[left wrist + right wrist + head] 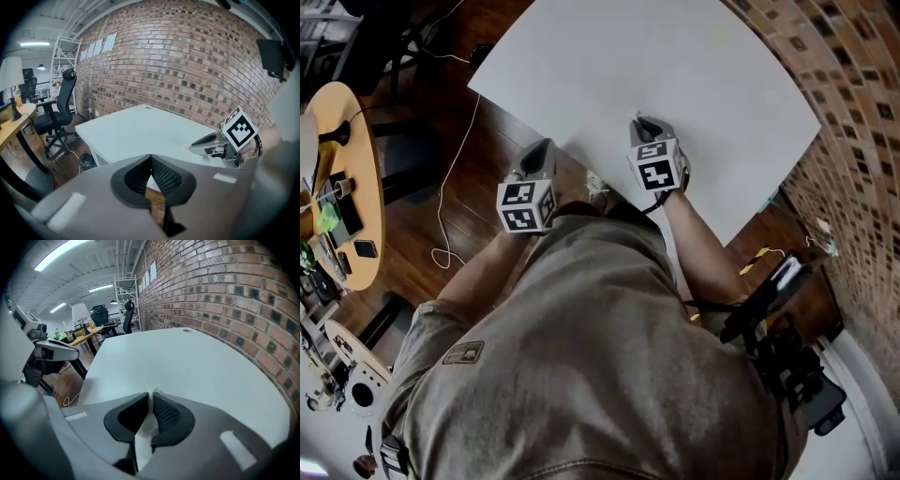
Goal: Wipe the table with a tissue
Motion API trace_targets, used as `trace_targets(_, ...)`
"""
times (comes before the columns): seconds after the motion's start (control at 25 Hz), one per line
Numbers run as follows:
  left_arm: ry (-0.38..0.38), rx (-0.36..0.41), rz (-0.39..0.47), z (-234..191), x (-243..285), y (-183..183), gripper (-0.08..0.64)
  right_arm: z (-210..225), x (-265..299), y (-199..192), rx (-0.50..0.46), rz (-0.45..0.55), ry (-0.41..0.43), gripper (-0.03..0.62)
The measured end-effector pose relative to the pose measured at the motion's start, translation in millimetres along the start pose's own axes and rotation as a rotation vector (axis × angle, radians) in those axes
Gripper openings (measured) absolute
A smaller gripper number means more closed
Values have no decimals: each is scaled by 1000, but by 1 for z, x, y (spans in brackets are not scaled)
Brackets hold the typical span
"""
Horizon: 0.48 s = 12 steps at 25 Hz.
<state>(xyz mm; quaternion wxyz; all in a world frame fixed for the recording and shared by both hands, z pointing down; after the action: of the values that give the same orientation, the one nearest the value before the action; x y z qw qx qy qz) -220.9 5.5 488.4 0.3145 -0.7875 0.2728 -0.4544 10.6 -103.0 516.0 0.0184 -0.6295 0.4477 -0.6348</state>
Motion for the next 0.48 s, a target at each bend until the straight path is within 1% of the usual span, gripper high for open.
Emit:
trace_targets(0.12,5,1,-3,-2,-3,0,2,-16,0,5,-21,9,37,49)
trace_targets(0.24,-6,9,-7,-2,-3,0,2,-18,-2,4,-22,10,36,49)
trace_targets(0.36,-32,24,-15,2,3,2,2,-3,-7,-7,2,-11,-3,48)
trace_targets(0.48,-70,41,-23,10,14,5,2,23,-16,-26,45,-40,-67,48)
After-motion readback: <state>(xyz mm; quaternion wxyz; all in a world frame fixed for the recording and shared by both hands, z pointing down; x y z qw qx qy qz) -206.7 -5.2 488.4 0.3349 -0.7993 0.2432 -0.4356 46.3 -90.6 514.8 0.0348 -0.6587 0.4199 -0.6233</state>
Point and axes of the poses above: the fingertips, and each gripper's own axes: x forward along the fingers, z to its right, y out of its top, the point moved 10 cm from there along -x, backward along the fingers, and after that the axes turned 15 degrees about -y, right-handed, at the moved point
